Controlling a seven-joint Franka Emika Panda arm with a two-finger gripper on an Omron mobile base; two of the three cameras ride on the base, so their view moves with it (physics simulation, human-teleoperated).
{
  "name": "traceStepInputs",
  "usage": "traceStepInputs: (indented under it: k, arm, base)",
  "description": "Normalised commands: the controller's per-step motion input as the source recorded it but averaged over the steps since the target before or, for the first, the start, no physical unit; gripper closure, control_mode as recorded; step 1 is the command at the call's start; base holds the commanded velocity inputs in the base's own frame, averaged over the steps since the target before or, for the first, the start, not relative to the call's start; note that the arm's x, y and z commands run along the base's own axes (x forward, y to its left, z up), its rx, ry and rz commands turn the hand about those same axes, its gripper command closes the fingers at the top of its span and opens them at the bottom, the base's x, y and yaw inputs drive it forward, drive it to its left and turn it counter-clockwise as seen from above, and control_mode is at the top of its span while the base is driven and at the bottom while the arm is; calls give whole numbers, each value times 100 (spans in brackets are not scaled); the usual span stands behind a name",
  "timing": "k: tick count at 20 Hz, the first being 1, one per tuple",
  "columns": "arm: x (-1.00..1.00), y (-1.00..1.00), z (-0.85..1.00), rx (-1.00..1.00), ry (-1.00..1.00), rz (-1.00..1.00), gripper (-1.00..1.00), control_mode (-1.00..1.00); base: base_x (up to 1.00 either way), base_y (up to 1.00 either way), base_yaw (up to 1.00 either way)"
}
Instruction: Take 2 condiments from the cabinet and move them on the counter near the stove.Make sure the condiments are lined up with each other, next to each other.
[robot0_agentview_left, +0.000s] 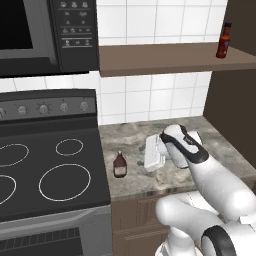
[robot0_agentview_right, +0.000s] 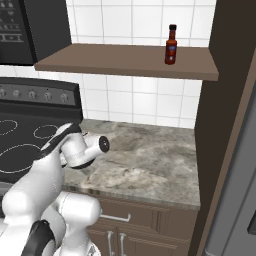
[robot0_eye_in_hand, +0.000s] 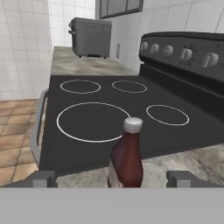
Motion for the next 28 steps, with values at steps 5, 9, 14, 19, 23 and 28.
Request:
traceStepInputs:
  k: [5,9,14,19,23,28]
  arm:
    - [-35,-31,55,0,-1,-5,-100,-100]
    - [-59,-8,41,0,0,-12,-100,-100]
    - [-52,-7,73,0,0,-22,-100,-100]
    - [-39,-14,89,-1,4,-26,-100,-100]
    - [-49,-13,77,-2,15,-27,-100,-100]
    - [-56,-16,64,-1,24,-27,-100,-100]
  base:
    - [0,0,0]
    - [0,0,0]
    - [0,0,0]
    - [0,0,0]
    - [0,0,0]
    - [0,0,0]
